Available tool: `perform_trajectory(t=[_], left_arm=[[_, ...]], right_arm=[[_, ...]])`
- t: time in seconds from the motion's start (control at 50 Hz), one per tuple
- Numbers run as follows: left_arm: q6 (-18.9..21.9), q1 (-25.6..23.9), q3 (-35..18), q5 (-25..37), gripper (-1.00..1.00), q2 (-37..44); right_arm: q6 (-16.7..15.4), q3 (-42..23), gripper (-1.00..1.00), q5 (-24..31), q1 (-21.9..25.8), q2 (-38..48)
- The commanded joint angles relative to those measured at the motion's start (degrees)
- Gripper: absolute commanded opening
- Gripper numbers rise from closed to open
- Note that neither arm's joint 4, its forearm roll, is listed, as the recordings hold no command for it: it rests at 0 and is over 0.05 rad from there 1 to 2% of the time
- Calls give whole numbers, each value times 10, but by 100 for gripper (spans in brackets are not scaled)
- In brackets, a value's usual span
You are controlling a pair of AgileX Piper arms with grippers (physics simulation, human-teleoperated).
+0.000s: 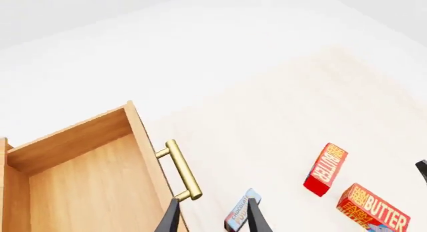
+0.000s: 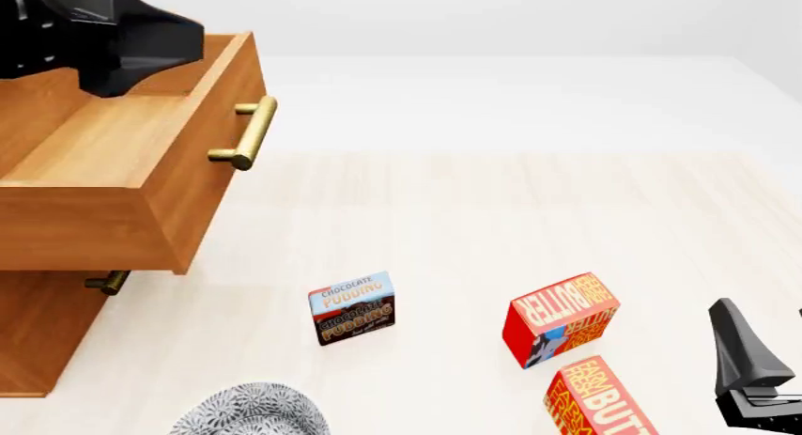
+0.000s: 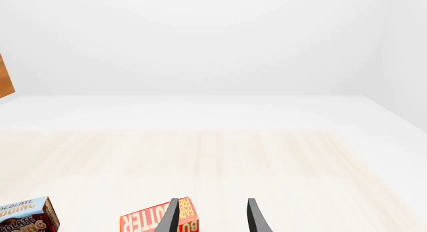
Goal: Put the chocolate pudding in the top drawer of the cabinet and close it.
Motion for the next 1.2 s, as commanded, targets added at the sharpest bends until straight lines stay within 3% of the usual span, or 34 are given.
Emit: perform_trajectory(t=[0.02,0.16,0.42,0.68,1.2], left_arm=[[77,-25,-14,-14,100,-7],[150,-60,12,-41,100,-9],[206,-107,54,-86,100,17],[192,-142,86,-117,100,59],[174,-146,166,-188,100,110]], right_arm=[[0,0,100,0,0,0],[0,0,100,0,0,0],[0,0,100,0,0,0],[0,0,100,0,0,0],[0,0,100,0,0,0]])
